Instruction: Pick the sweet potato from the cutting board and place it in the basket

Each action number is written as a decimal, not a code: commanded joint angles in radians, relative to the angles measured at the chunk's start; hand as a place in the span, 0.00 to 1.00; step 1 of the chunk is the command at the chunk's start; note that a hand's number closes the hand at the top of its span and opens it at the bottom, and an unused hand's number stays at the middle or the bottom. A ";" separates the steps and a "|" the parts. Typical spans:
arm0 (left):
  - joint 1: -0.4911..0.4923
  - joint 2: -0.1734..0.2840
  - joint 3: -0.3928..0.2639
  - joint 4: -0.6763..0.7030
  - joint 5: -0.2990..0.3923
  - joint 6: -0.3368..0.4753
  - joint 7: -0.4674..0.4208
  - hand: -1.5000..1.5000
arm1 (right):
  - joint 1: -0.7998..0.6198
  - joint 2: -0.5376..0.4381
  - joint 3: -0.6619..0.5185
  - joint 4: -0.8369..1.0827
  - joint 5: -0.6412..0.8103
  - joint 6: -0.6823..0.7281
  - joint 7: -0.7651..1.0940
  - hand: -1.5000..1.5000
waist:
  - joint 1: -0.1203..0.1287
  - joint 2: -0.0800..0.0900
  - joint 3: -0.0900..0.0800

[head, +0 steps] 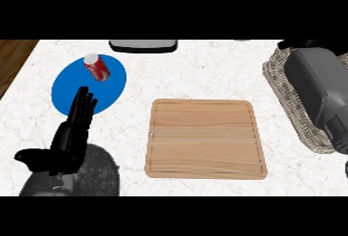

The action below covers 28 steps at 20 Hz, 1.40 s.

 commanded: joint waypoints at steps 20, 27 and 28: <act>0.022 0.029 0.046 -0.001 0.035 -0.028 -0.016 0.50 | 0.256 -0.013 -0.142 -0.117 -0.023 -0.191 0.127 1.00 | -0.013 0.008 0.007; 0.020 0.015 0.028 -0.007 0.024 -0.022 -0.012 0.50 | 0.322 0.032 -0.162 -0.161 -0.028 -0.232 0.036 0.00 | -0.014 0.007 0.007; 0.007 -0.002 0.007 -0.041 0.012 -0.001 0.021 0.50 | 0.290 -0.011 -0.177 -0.163 -0.040 -0.193 0.010 0.00 | -0.007 0.008 0.008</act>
